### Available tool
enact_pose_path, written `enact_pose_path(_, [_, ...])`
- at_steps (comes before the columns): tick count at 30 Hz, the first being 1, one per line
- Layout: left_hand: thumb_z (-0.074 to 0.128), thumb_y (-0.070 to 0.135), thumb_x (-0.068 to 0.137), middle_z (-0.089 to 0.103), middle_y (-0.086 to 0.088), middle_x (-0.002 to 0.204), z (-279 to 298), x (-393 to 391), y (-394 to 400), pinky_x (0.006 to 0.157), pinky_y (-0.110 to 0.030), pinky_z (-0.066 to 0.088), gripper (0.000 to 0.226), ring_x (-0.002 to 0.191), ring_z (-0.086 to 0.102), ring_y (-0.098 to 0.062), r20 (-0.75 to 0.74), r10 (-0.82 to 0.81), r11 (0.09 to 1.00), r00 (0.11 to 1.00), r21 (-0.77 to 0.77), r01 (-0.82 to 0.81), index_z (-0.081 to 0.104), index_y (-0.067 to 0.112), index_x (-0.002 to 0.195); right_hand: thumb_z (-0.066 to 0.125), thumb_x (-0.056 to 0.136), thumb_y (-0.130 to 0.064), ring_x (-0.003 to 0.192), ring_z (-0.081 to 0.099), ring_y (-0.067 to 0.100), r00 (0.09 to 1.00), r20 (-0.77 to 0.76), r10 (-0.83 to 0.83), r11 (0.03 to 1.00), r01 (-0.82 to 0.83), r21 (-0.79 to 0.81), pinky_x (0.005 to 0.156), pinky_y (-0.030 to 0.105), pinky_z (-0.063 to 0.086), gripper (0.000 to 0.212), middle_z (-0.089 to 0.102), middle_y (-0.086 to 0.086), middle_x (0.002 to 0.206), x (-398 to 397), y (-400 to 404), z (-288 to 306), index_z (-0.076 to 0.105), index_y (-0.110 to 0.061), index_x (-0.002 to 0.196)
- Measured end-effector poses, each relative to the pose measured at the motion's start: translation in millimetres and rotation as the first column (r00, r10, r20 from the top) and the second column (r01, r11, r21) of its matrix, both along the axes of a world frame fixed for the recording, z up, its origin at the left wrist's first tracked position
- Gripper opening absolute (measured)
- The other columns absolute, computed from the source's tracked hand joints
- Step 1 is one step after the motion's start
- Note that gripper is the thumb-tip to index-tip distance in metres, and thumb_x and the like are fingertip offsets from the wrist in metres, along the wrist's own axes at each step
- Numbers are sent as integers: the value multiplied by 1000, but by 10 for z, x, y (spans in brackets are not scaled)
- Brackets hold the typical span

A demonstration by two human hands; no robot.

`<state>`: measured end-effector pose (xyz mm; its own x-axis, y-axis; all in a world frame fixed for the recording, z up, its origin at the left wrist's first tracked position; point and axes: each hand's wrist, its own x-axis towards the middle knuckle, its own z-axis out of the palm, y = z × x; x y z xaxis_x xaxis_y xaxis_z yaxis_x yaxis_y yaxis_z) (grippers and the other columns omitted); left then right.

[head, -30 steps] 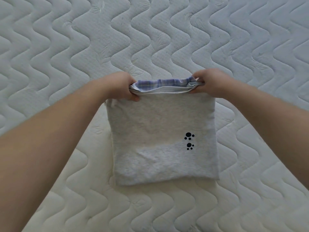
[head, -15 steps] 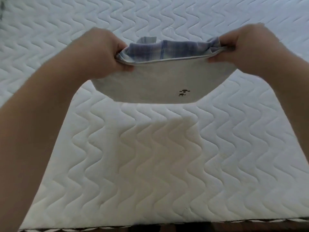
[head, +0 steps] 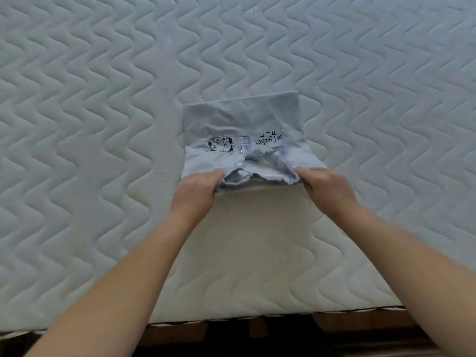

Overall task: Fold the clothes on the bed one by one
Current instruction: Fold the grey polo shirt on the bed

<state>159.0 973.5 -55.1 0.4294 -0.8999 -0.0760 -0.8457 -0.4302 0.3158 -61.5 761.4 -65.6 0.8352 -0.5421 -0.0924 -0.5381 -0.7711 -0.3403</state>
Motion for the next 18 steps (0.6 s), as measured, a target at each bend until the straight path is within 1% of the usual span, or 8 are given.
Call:
enact_pose_path(1, [43,6,82,70,-16,116,-220,-141,108,87,-41,53,46,101,69,-34,-31,10,998,999,59,-8,68,7,121,65,87,-8,93,69,36,999,-40,-4,999,5,39,72,43,56,33,73,13,106,-129,122,-175,71,-18,117])
enact_pose_path(3, [41,2,87,54,-12,142,-598,-419,302,110,-39,34,53,128,54,-29,-88,46,980,995,199,-28,54,8,138,64,85,-4,97,68,36,996,-92,3,993,7,114,77,40,53,36,70,14,112,-369,340,-462,70,-15,119])
enact_pose_path(5, [33,6,92,32,-11,157,-862,-661,442,118,-40,18,59,145,31,-27,-110,69,946,992,323,-30,35,10,151,56,90,-1,120,58,34,979,-204,8,986,27,167,96,39,45,46,59,15,135,-564,497,-684,58,-12,135])
enact_pose_path(7, [35,13,97,3,-7,165,-1027,-853,536,121,-39,8,65,152,6,-25,-75,56,891,996,454,-16,10,16,157,45,96,-6,146,26,23,932,-358,53,984,12,176,116,34,22,60,28,5,160,-688,637,-839,29,-14,153])
enact_pose_path(9, [41,20,94,-12,-4,164,-1092,-953,585,121,-39,4,76,152,-6,-22,-58,74,868,996,495,-36,-1,19,157,43,95,-12,151,3,15,905,-421,55,986,18,168,120,32,7,72,5,-3,165,-727,740,-906,8,-18,157])
enact_pose_path(12, [48,32,89,-12,-6,164,-1087,-975,550,121,-41,2,85,152,-6,-23,-82,85,861,993,507,-32,1,19,158,48,89,-19,151,1,14,896,-444,26,983,59,176,120,34,4,79,3,-3,165,-688,801,-884,6,-18,157])
enact_pose_path(16, [52,50,92,25,-10,158,-991,-887,349,118,-40,11,66,145,23,-26,-106,155,927,982,359,-108,36,21,149,56,91,-24,136,38,23,939,-236,-250,923,305,235,113,36,19,65,46,8,146,-464,730,-805,32,-14,150])
enact_pose_path(18, [58,47,90,35,-8,152,-963,-804,230,113,-39,20,62,139,33,-26,-151,222,946,963,274,-175,43,21,144,59,92,-32,136,38,27,925,-169,-342,879,378,292,111,41,23,70,45,9,146,-306,662,-769,28,-15,152])
